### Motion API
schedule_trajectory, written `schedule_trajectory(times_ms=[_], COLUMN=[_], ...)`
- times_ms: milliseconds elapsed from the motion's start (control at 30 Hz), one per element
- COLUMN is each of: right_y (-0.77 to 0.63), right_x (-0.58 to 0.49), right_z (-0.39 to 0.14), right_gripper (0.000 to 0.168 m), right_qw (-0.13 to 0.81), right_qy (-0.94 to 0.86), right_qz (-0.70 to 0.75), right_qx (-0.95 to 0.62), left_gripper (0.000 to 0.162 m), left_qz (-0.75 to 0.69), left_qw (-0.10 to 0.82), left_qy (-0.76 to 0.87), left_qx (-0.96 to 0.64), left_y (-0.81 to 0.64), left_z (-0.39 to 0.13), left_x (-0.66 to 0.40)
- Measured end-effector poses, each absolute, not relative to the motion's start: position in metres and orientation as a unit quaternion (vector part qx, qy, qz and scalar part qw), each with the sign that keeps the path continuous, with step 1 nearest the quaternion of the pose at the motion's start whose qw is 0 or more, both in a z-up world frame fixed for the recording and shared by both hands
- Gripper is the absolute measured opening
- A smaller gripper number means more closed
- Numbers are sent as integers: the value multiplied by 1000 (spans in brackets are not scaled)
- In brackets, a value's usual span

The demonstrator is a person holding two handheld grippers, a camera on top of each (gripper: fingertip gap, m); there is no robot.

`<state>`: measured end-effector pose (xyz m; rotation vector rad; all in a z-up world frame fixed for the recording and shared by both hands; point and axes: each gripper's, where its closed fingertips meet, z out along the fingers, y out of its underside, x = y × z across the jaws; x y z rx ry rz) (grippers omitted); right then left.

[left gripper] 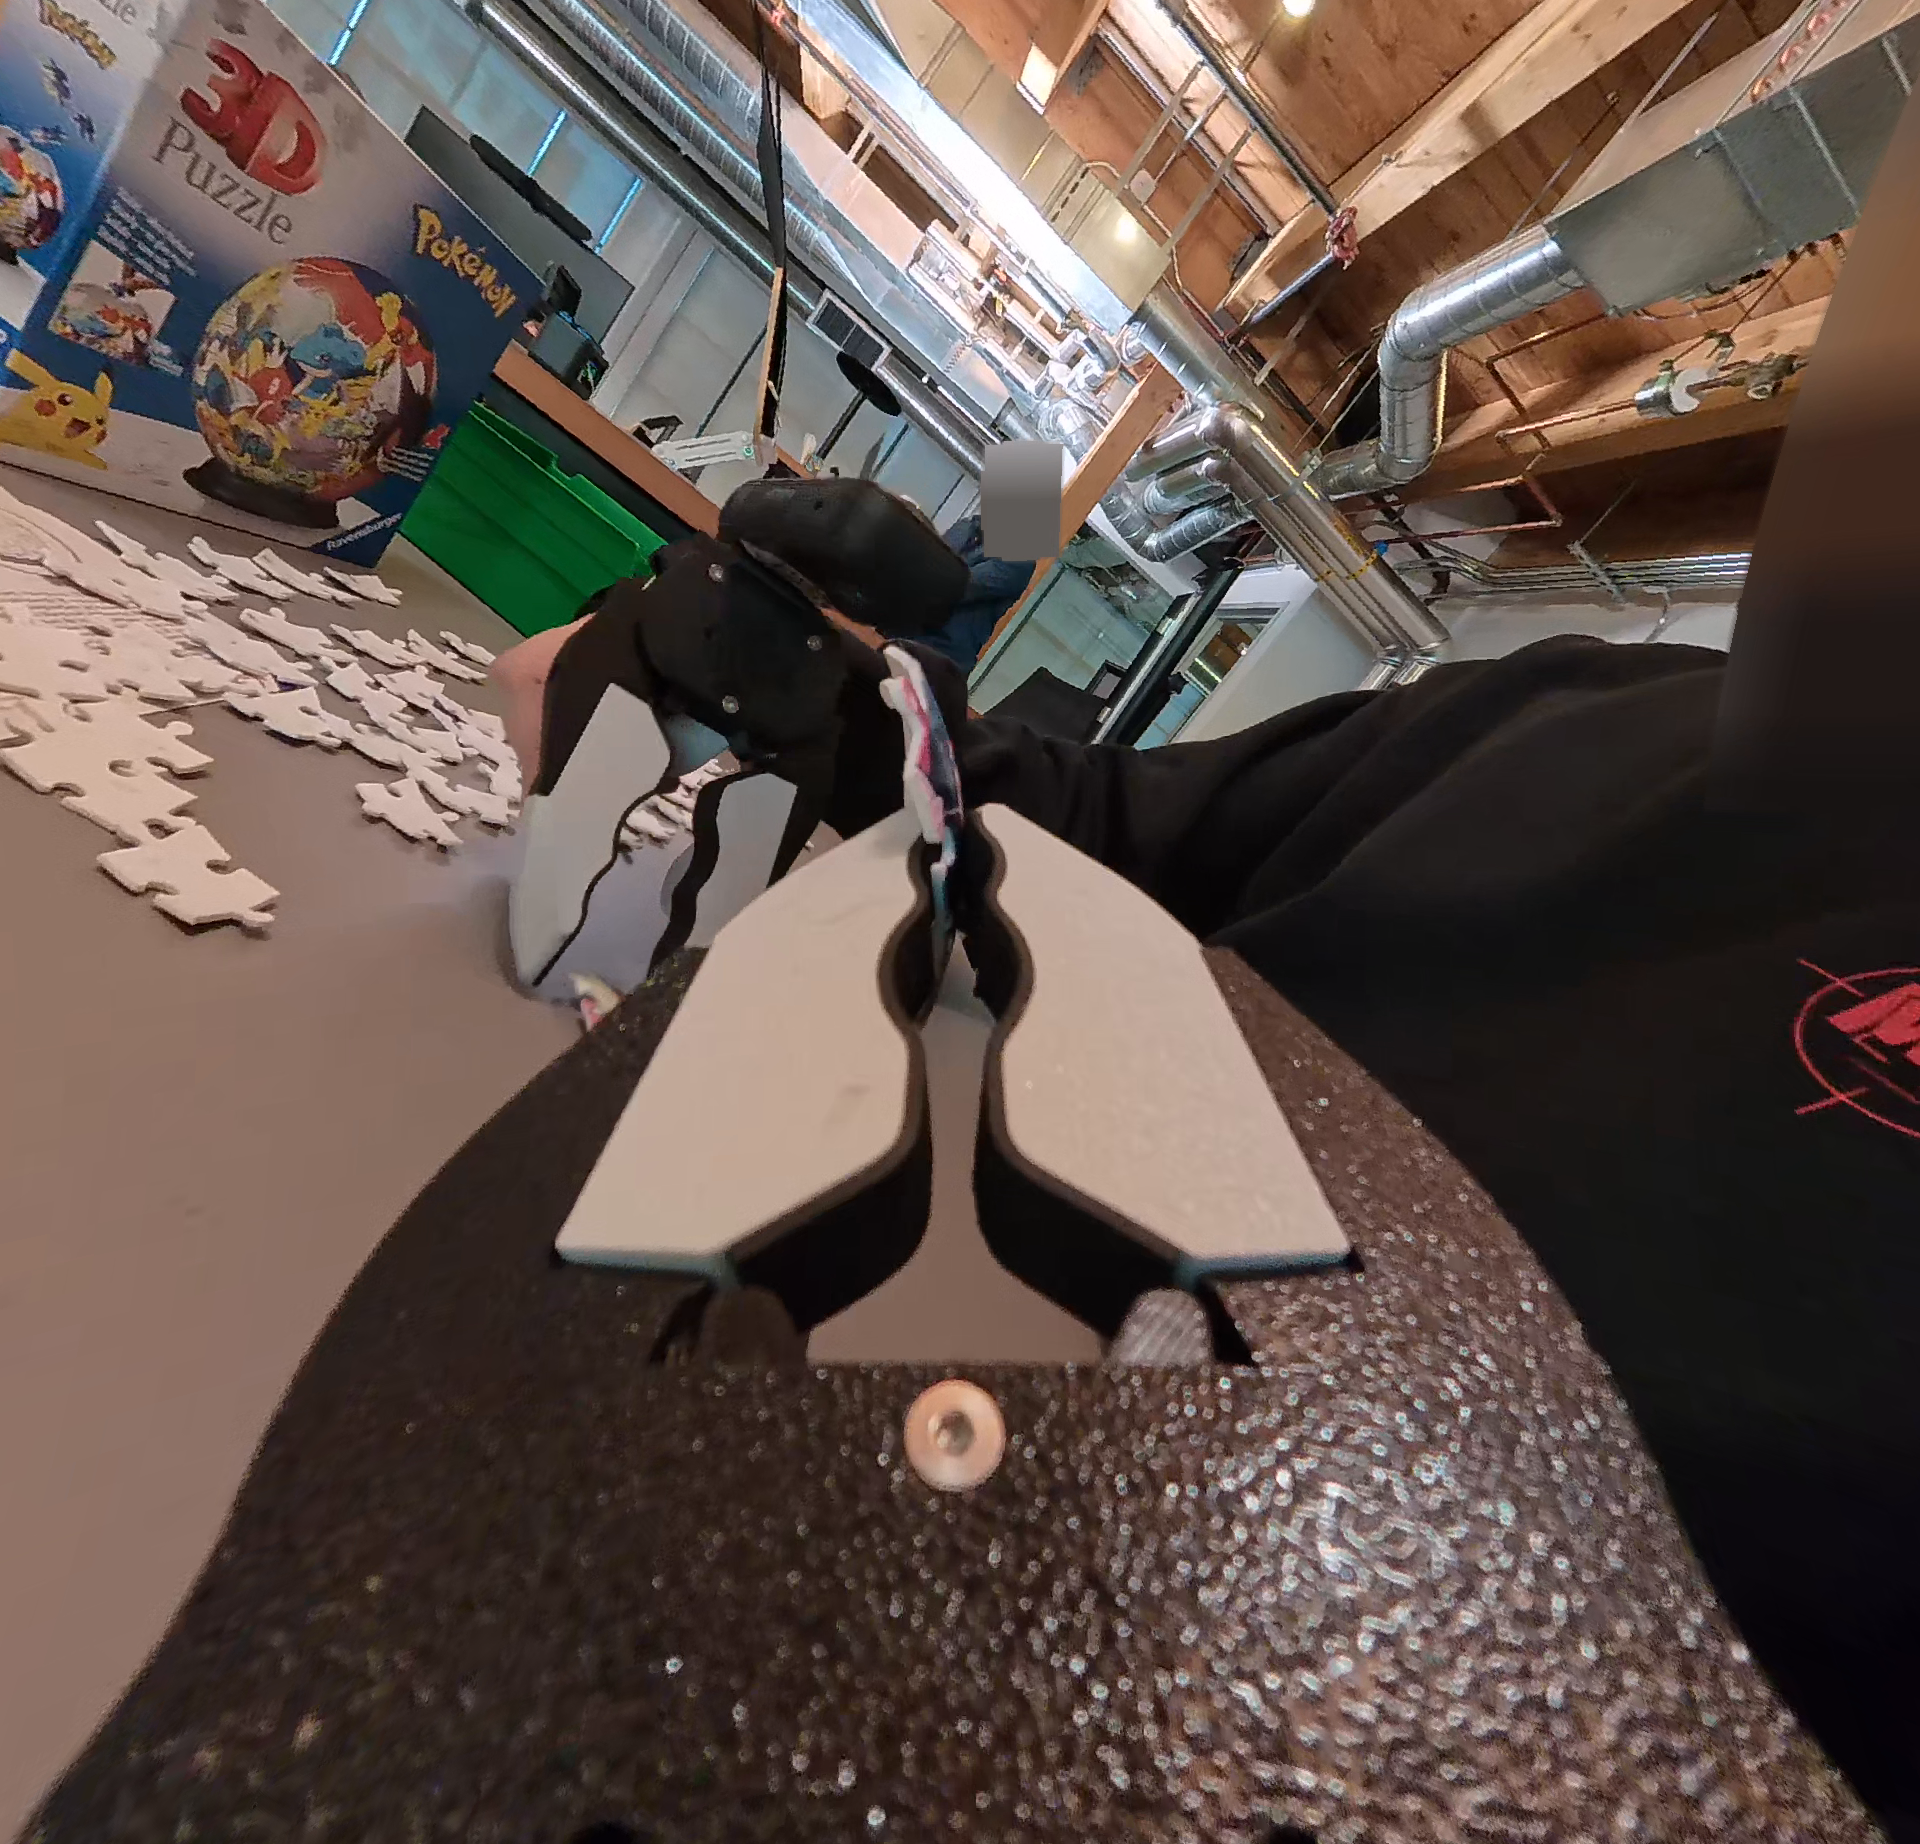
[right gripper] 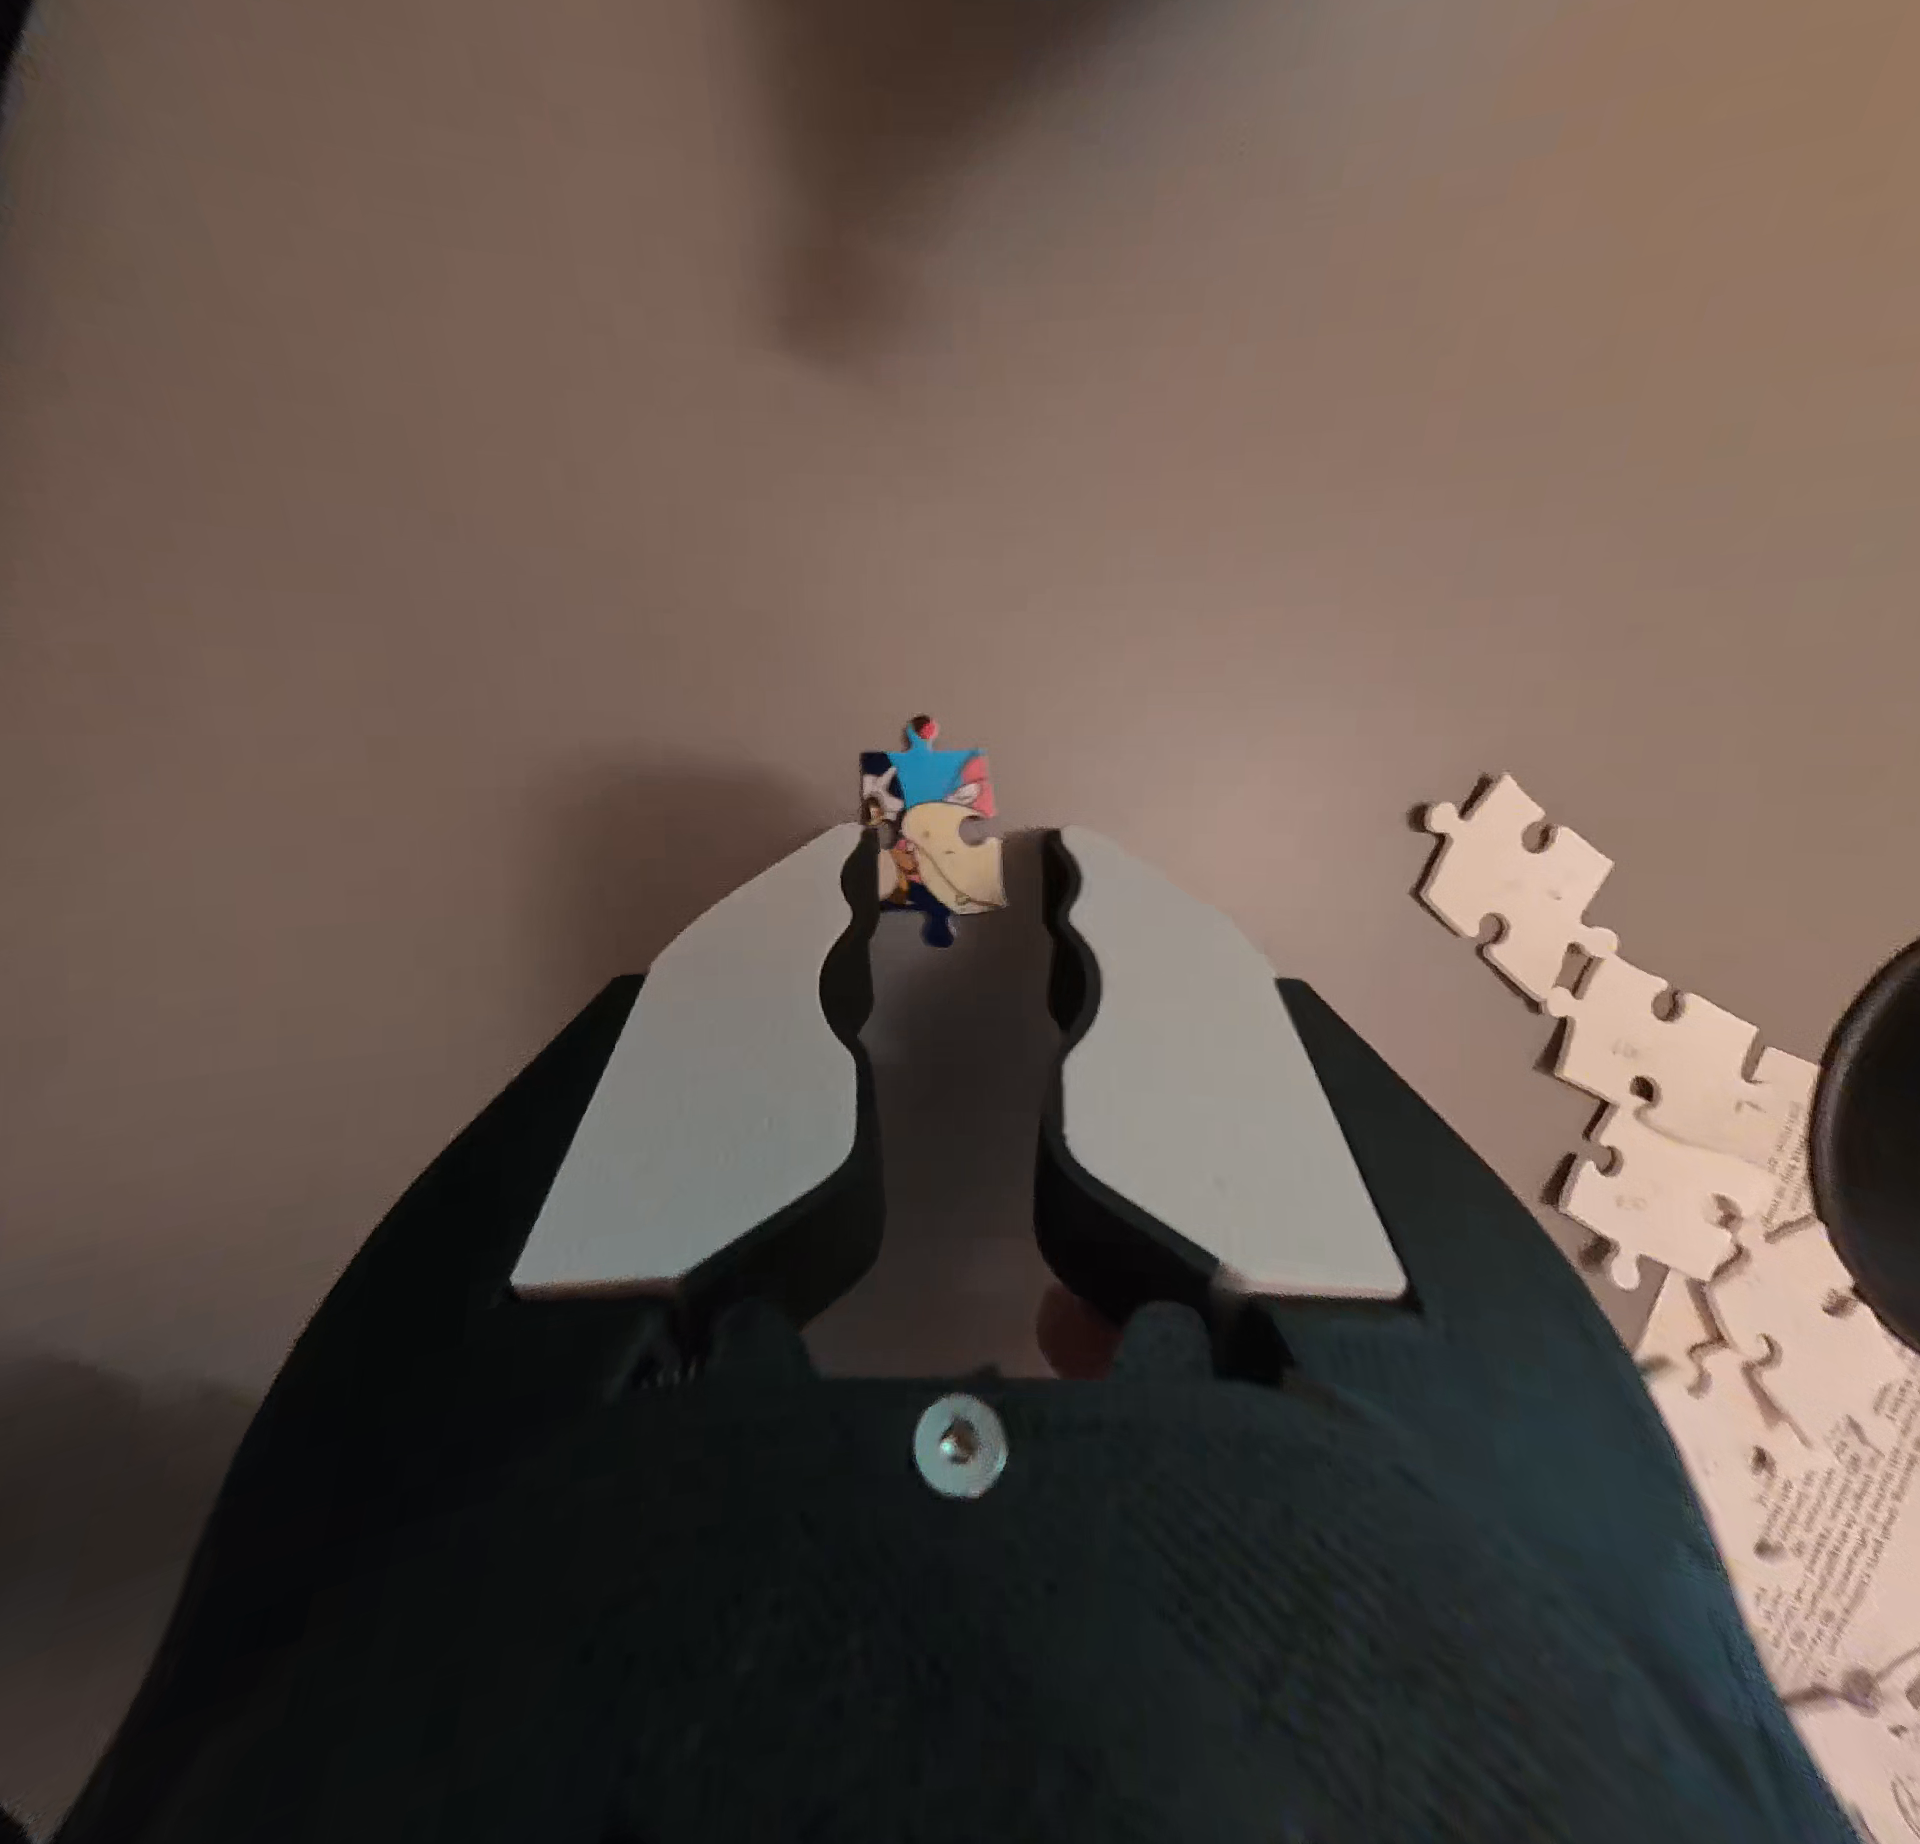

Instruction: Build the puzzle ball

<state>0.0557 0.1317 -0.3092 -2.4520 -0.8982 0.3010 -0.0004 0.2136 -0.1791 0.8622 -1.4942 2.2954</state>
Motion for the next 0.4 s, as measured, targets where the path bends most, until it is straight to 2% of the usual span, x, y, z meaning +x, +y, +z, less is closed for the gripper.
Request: schedule_trajectory(times_ms=[33, 200, 333, 400], right_y=[132, 128, 132, 132], right_x=[54, 50, 54, 44], right_z=[-309, -310, -310, -307], right_gripper=[26, 22, 22, 30], right_qw=[254, 242, 262, 285], right_qy=[-329, -267, -79, 8], right_qz=[114, 103, 76, 103], right_qx=[-903, -927, -959, -953], left_gripper=[1, 1, 1, 1], left_qz=[793, 795, 796, 795], left_qw=[134, 133, 132, 133], left_qy=[-515, -514, -511, -511], left_qx=[297, 294, 296, 298], left_y=[214, 215, 217, 217], left_z=[-179, -177, -176, -178], left_x=[-1, -2, -1, 0])
